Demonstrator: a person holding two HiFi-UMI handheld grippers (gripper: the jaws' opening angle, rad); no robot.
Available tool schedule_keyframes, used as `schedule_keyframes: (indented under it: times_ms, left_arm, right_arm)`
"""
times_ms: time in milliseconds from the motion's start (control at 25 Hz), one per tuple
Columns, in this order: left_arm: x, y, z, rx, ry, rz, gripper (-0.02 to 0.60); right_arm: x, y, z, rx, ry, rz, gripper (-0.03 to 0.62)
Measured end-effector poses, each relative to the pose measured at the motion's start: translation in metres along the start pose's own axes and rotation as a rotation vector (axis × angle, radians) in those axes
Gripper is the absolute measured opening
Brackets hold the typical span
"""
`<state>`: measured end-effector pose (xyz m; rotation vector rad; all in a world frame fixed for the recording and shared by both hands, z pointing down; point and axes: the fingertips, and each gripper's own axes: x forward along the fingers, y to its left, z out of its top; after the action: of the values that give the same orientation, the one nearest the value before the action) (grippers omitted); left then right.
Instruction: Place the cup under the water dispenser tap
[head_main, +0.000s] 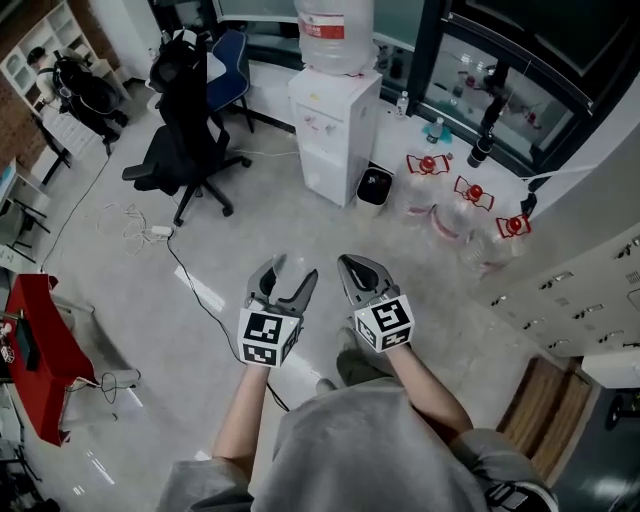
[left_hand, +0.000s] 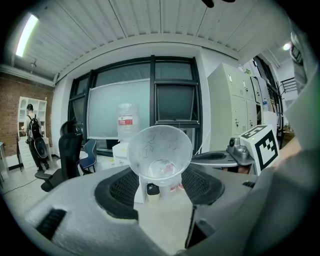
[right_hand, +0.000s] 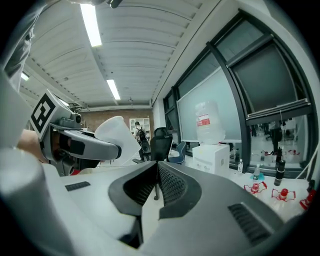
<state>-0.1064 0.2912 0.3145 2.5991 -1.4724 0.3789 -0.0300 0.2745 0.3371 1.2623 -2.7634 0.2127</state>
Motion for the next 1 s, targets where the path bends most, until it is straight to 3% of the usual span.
schedule_keyframes:
  times_ms: [440,1000]
  left_arm:
    - [0.095,0.021,0.025,0.002,0.035,0.004,0.268]
    - [0.149,0.049,0.032,0.023,0.084,0.042,0.268]
  right_arm:
    - [0.047,-0.081,0.01,0.059,-0.012,0.025,0.012]
    - [0.093,-0.129,0.009,0.147,-0.022,0.061,0.012]
